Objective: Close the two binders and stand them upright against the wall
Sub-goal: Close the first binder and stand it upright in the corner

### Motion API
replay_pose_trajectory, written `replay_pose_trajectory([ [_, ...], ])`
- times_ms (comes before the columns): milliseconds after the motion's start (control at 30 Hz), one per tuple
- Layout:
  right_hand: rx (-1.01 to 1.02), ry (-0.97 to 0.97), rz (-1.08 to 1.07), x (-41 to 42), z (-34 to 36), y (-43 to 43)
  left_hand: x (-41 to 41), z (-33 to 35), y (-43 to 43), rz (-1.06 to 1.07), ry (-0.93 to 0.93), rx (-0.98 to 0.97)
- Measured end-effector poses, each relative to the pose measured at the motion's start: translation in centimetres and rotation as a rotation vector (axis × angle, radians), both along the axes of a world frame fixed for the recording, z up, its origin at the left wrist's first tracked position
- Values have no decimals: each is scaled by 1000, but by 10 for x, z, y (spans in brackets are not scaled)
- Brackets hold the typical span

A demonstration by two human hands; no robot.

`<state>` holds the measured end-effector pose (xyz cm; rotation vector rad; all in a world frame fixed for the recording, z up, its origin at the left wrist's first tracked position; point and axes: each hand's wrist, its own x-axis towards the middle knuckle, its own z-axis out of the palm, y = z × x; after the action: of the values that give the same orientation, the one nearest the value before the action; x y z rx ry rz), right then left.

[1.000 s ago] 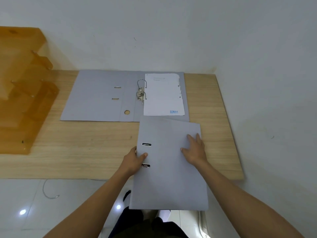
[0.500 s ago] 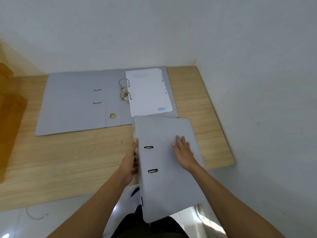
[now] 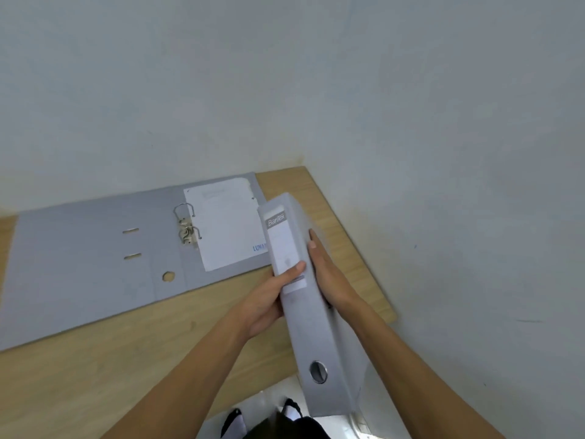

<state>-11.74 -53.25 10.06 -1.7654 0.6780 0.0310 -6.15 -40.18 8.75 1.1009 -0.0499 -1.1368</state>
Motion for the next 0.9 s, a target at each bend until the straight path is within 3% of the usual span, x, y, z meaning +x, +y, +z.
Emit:
replay_pose_trajectory([
  [367, -70, -456, -25, 19, 81, -65, 35, 55, -69, 40, -629, -43],
  [900, 5, -375, -150, 8, 37, -161, 70, 11, -149, -149, -880, 212],
])
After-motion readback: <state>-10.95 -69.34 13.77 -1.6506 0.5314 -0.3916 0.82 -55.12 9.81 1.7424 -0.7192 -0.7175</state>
